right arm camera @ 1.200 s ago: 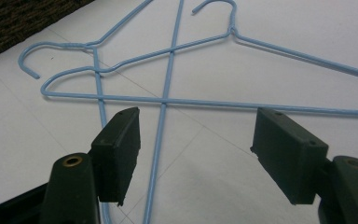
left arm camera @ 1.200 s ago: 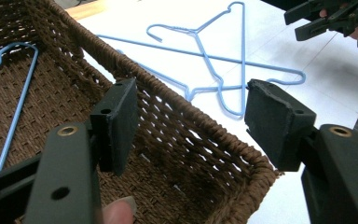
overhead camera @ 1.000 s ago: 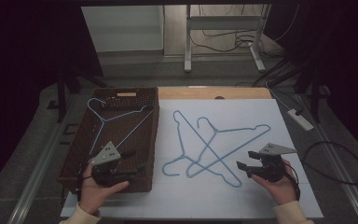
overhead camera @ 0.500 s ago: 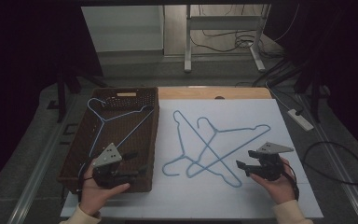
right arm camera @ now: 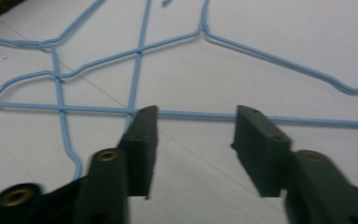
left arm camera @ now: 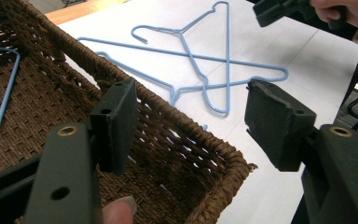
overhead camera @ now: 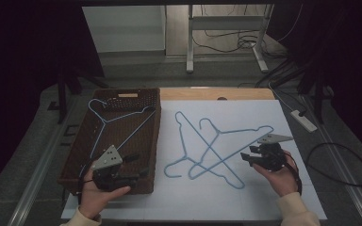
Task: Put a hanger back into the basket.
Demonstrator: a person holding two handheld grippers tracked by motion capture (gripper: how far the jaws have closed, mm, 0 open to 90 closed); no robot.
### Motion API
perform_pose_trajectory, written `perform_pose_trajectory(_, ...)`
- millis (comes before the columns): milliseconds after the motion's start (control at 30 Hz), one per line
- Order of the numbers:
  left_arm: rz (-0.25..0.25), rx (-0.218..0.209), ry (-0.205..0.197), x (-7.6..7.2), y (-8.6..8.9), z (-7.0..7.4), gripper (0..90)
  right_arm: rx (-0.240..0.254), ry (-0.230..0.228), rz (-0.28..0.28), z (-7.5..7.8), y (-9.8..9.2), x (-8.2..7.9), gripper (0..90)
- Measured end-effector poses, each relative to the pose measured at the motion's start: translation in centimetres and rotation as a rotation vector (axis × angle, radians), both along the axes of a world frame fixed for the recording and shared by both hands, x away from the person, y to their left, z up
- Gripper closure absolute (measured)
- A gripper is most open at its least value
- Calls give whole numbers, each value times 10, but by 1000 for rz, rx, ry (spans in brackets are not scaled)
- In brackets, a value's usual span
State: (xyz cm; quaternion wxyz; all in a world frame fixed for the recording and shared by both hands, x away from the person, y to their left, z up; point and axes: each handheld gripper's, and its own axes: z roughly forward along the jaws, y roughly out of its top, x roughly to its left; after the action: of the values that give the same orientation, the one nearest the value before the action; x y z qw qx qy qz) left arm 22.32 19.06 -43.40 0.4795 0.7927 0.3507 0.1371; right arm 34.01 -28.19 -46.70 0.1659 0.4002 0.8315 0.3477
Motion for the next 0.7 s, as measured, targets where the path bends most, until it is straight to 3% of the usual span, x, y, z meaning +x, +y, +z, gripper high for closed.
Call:
perform_pose_trajectory(133, 2, 1, -1, -1, 1, 0, 358, -60, 76, 28, -3, 8, 14, 801)
perform_pose_trajectory(233, 2, 2, 0, -1, 1, 0, 358, -111, 99, 67, -4, 20, 17, 887)
perform_pose_trajectory(333, 1, 2, 3, 0, 0, -1, 358, -162, 116, 111, -7, 34, 19, 897)
perform_pose_trajectory(433, -1, 5, 3, -1, 0, -1, 358, -190, 126, 116, -9, 40, 25, 897)
perform_pose_trajectory(633, 1, 5, 3, 0, 0, -2, 358, -197, 130, 70, -10, 33, 41, 897)
perform_pose_trajectory(700, 2, 6, 3, 0, 0, -2, 359, -211, 129, 18, -13, 23, 60, 897)
